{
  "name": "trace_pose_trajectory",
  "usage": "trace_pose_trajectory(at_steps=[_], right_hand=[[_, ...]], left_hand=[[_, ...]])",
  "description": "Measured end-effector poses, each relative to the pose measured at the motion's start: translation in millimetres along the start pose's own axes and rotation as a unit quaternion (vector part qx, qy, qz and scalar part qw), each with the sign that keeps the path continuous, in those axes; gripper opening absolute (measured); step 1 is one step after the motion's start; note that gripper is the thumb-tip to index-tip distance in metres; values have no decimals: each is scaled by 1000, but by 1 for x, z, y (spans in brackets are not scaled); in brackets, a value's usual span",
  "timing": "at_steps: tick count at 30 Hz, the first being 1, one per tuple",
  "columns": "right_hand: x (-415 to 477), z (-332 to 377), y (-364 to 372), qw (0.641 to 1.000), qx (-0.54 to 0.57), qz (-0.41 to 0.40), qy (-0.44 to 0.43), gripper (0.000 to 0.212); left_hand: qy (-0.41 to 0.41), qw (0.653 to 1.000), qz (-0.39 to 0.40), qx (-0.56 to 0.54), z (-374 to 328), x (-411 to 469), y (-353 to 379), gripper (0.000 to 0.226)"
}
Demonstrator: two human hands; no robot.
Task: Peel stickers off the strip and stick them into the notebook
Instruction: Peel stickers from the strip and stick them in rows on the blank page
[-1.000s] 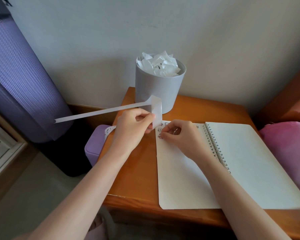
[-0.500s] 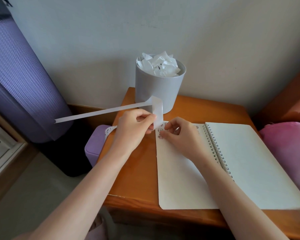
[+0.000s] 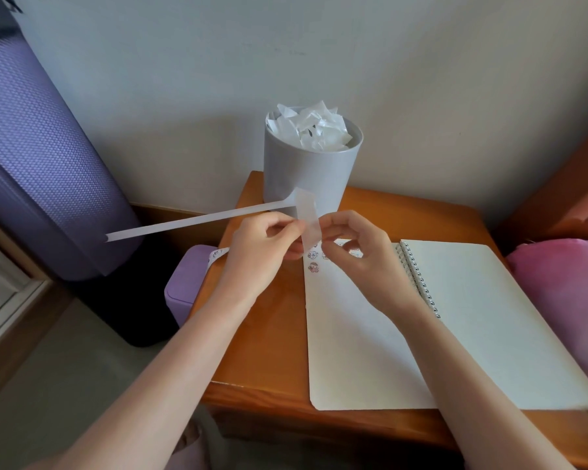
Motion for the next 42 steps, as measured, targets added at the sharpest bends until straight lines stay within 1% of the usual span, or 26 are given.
trace_pose_trajectory(at_steps=[5,8,12,15,19,23,26,35,39,42], right_hand=[[-1,0,-3,1000,6,-11,0,24],[-1,2,-7,999,14,-29,-1,21],[-2,1,-7,1000,6,-26,7,12],[-1,-3,-8,999,-2,-38,17,7],[-1,-6,-11,998,8,-51,31,9],[-1,-7,-13,998,3,-53,37,10],[-1,-7,-13,998,1,-49,37,10],[0,-12,-10,998,-22,-26,49,6],[-1,-10,-8,997,-56,-11,45,4],[0,-7,-8,996,-85,-11,35,4]], left_hand=[[-12,999,1,-33,0,0,0,4],[-19,998,4,-59,0,0,1,7],[-19,999,-2,-39,1,1,0,5],[-26,1000,4,-18,5,1,2,15],[-36,999,24,-3,7,0,6,23],[-19,999,41,11,5,0,8,17],[-9,998,50,22,4,0,9,17],[-4,998,40,45,3,-1,8,15],[-12,998,26,62,5,-2,6,17],[-20,998,21,62,6,-2,5,14]])
Point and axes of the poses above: each hand's wrist, its own x-axis towards the middle knuckle, its own y-axis out of the palm, z = x × y, the point moved 10 cm from there along x, towards the middle knuckle, and after that the axes turned 10 degrees about -x, right-handed, at the moved point
